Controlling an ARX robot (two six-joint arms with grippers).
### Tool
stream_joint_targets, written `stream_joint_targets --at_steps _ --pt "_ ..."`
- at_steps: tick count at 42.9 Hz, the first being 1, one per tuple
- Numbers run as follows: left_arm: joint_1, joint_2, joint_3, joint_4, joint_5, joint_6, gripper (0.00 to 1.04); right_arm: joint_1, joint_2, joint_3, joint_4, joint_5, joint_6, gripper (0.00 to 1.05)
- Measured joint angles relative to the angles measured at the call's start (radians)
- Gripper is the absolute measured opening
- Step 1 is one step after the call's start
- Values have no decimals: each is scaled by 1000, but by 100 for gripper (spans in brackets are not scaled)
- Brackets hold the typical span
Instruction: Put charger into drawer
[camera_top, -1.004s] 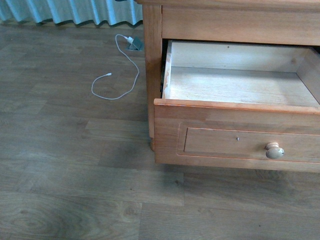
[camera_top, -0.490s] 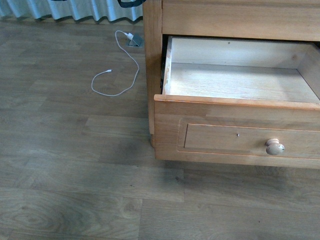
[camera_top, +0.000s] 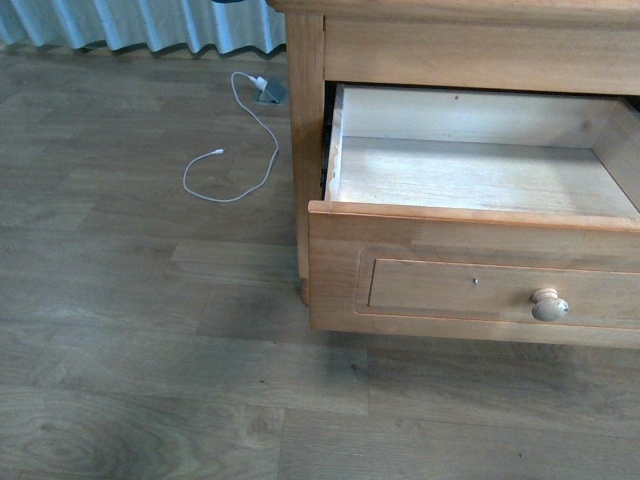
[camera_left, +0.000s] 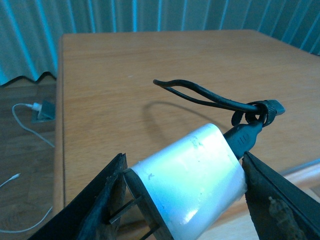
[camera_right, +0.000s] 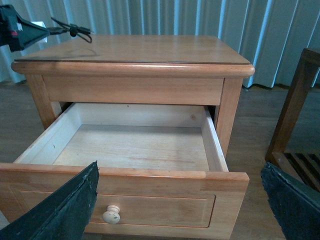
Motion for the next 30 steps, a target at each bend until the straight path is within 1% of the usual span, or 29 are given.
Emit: stream_joint_targets --at_steps 6,10,15,20,30 --pt "-55 -129 -127 8 89 39 64 0 0 0 0 0 0 96" --pt "-93 -174 -190 -1 113 75 64 0 0 0 0 0 0 96" --pt "-130 -173 -223 -26 115 111 64 0 0 0 0 0 0 96" --pt "-144 -142 -224 -40 100 129 64 0 0 0 0 0 0 96" --pt "-165 -5 -169 -61 93 136 64 0 0 0 0 0 0 96"
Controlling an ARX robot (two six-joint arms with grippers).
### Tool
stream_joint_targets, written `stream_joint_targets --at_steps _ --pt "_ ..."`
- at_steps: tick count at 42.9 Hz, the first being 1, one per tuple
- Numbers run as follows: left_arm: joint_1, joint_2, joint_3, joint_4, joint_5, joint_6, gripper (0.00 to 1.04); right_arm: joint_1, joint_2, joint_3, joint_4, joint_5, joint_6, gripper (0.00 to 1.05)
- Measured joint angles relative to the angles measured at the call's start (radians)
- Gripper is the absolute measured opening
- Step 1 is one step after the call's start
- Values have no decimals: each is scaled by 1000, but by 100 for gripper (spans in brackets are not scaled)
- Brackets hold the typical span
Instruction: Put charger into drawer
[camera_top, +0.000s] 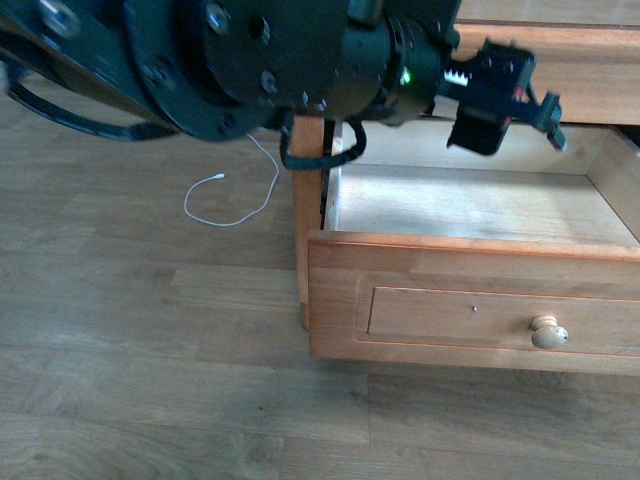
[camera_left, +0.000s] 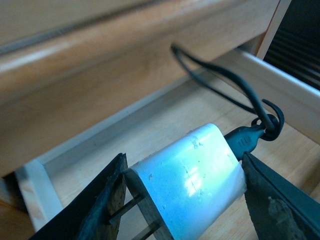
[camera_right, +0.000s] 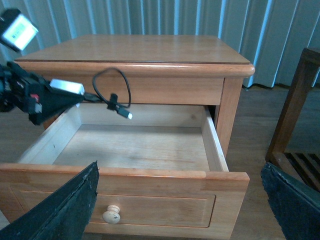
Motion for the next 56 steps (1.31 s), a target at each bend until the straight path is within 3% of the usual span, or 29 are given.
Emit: stream_joint_targets --at_steps 21,26,32,33,41,48,56 --pt "-47 317 240 -56 -53 -24 63 0 0 0 0 0 0 96" --pt "-48 325 247 -47 -90 -36 83 0 0 0 0 0 0 96" --pt "-44 311 241 -27 -164 -38 101 0 0 0 0 0 0 96" --pt "-42 304 235 -26 -182 -38 100 0 0 0 0 0 0 96" --pt "1 109 107 13 -333 -78 99 0 0 0 0 0 0 96" --pt "46 -79 -11 35 -408 -89 99 0 0 0 0 0 0 96" --pt "92 -463 -282 31 -536 -85 99 0 0 0 0 0 0 96"
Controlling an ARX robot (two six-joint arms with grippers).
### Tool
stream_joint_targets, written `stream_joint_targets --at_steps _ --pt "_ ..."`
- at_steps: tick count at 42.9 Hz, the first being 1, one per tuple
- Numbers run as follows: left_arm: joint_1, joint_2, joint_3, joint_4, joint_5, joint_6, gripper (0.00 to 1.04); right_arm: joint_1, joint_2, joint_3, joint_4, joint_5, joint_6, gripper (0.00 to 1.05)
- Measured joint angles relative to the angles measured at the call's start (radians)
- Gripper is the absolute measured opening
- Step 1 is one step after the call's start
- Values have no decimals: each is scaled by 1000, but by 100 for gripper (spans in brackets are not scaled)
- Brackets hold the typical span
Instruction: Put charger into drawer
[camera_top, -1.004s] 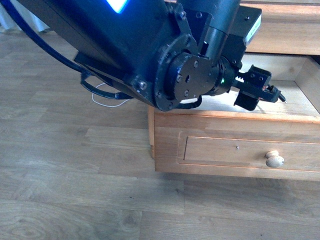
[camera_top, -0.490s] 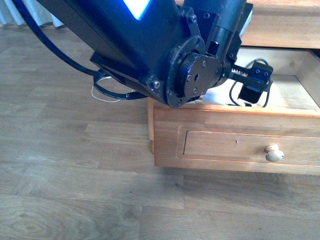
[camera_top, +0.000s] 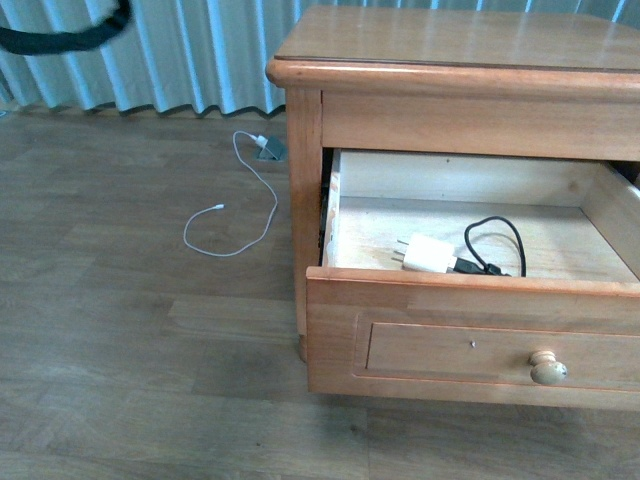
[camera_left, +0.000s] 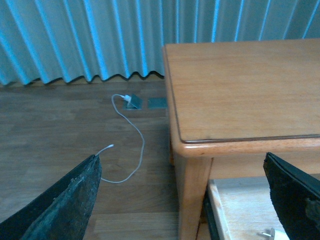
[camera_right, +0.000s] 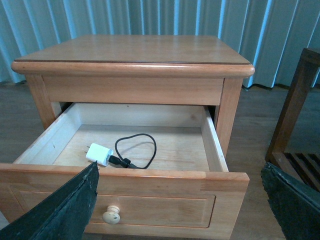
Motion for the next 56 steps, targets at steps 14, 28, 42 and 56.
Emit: stream_joint_targets --at_steps 14,28,42,56 --pt "-121 -677 -394 -225 -339 31 99 0 0 0 0 0 0 96" --pt "-156 -816 -440 -285 -412 -7 99 0 0 0 0 0 0 96" --pt "103 -1051 -673 -328 39 -10 40 0 0 0 0 0 0 96" --pt "295 -1212 -819 -336 225 -11 4 0 0 0 0 0 0 96"
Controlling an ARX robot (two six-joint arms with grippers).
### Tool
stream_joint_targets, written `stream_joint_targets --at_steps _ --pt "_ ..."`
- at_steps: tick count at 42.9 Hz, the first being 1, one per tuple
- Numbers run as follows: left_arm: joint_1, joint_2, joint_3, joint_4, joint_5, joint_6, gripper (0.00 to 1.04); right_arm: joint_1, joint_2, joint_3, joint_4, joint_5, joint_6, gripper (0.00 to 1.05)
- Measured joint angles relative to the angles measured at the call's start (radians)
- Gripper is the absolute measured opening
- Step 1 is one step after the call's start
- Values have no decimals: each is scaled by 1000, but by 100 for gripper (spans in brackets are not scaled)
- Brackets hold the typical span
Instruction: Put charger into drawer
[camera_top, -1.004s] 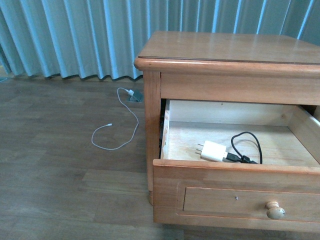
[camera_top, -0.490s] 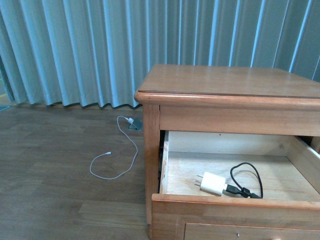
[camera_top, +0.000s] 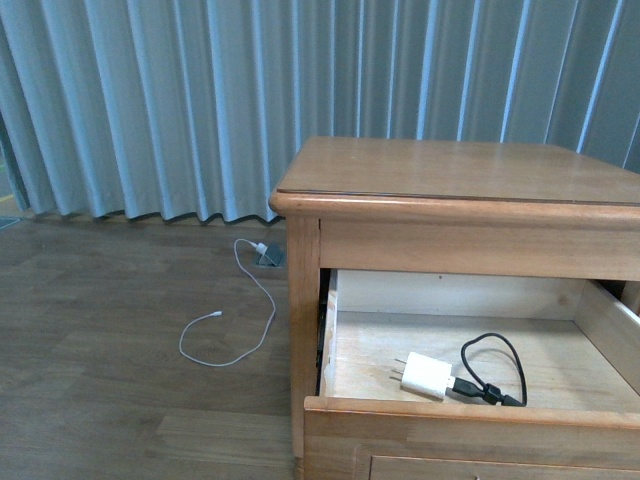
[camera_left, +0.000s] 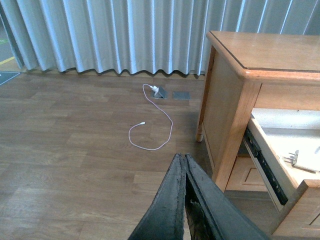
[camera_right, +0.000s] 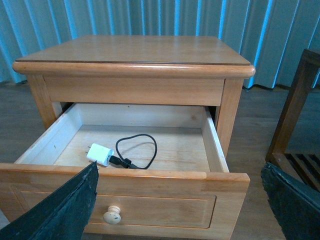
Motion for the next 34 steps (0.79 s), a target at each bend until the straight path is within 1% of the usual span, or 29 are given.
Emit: stream_joint_targets --at_steps 10,13,14,16,26,30,34 --pt "82 -74 -53 -22 83 0 4 0 0 0 0 0 0 96" --pt "148 -96 -64 -33 172 0 4 0 0 0 0 0 0 96" --pt "172 -105 -69 -37 187 0 4 0 0 0 0 0 0 96" --pt "192 -114 -74 -40 183 0 4 0 0 0 0 0 0 96" --pt "201 -181 -104 -75 192 0 4 0 0 0 0 0 0 96" --pt "202 -303 -117 -205 196 0 4 0 0 0 0 0 0 96" --pt "202 -357 -138 -214 195 0 4 0 0 0 0 0 0 96"
